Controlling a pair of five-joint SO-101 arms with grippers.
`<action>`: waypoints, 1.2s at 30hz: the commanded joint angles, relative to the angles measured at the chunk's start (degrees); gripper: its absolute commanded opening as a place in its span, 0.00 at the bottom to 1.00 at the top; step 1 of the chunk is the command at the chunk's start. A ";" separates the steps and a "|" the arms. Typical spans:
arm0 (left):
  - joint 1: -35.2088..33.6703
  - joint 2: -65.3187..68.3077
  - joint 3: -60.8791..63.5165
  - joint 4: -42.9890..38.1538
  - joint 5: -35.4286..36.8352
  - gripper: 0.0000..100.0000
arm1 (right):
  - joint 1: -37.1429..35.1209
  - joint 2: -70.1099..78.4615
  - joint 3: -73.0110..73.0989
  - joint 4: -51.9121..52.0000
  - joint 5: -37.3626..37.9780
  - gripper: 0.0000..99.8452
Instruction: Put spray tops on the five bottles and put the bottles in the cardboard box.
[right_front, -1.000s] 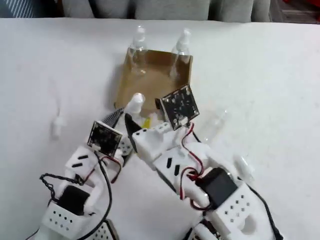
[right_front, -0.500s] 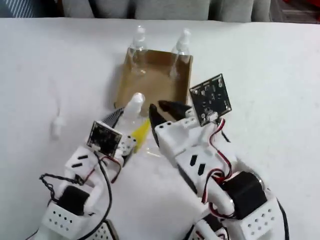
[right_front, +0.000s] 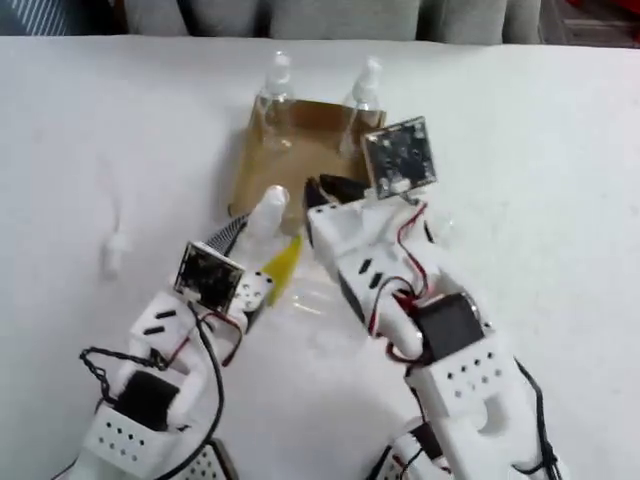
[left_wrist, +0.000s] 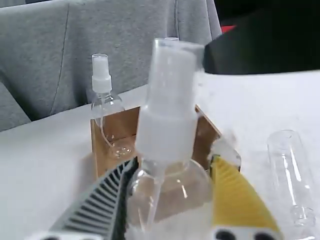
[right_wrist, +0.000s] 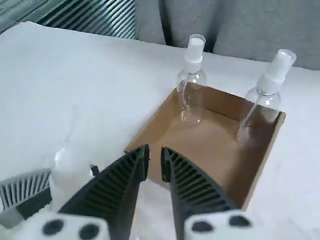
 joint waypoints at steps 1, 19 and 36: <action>0.13 -0.84 -0.62 -1.67 -0.26 0.02 | -3.12 1.71 -0.44 -3.03 0.70 0.01; 0.13 -0.84 -0.44 -1.67 -0.62 0.02 | 1.98 1.80 0.00 4.44 0.62 0.01; -5.05 -0.48 -0.53 -11.60 -0.26 0.02 | 27.91 0.92 18.90 10.15 2.73 0.01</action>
